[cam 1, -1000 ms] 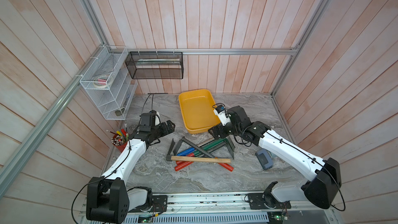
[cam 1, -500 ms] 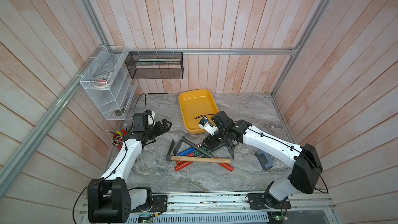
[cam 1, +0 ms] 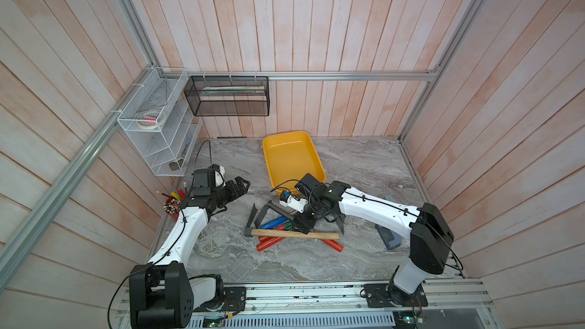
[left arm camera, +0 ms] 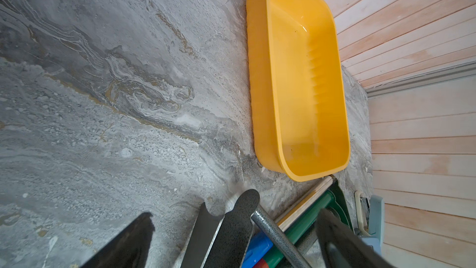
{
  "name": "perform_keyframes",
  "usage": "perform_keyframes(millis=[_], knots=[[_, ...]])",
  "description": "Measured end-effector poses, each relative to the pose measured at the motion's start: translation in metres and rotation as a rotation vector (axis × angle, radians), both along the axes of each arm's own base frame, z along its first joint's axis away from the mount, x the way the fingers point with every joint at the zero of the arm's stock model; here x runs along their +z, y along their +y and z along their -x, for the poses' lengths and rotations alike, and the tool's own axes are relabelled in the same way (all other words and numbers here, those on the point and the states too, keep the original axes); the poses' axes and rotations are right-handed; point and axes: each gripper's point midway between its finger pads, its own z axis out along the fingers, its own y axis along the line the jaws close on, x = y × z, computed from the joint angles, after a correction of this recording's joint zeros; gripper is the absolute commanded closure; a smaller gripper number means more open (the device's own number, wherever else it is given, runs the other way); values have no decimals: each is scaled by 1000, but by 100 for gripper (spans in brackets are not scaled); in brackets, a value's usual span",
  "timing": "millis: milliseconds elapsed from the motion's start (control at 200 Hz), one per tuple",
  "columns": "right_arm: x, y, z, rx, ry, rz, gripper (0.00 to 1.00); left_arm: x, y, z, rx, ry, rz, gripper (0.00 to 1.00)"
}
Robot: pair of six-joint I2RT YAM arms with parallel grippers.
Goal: Put the small hoe into the storage box
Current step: Pick up the hoe from the center of the board.
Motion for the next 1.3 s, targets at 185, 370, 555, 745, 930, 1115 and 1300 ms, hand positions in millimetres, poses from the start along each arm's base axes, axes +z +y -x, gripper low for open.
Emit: perform_keyframes(millis=[185, 370, 555, 745, 930, 1115, 1300], knots=[[-5, 10, 10, 48, 26, 4, 23, 1, 0, -1, 5, -3, 2, 0], [-12, 14, 22, 78, 65, 17, 26, 1, 0, -1, 5, -5, 2, 0], [-15, 12, 27, 84, 90, 24, 27, 1, 0, -2, 4, -8, 2, 0], [-24, 10, 31, 84, 119, 51, 28, 1, 0, -2, 4, -10, 3, 0], [-32, 6, 35, 80, 141, 69, 30, 1, 0, -2, 4, -8, 3, 0], [-37, 2, 39, 77, 157, 83, 31, 1, 0, -2, 4, -8, 6, 0], [-41, -1, 42, 71, 171, 92, 34, 1, 0, -1, 4, -7, 6, 0]])
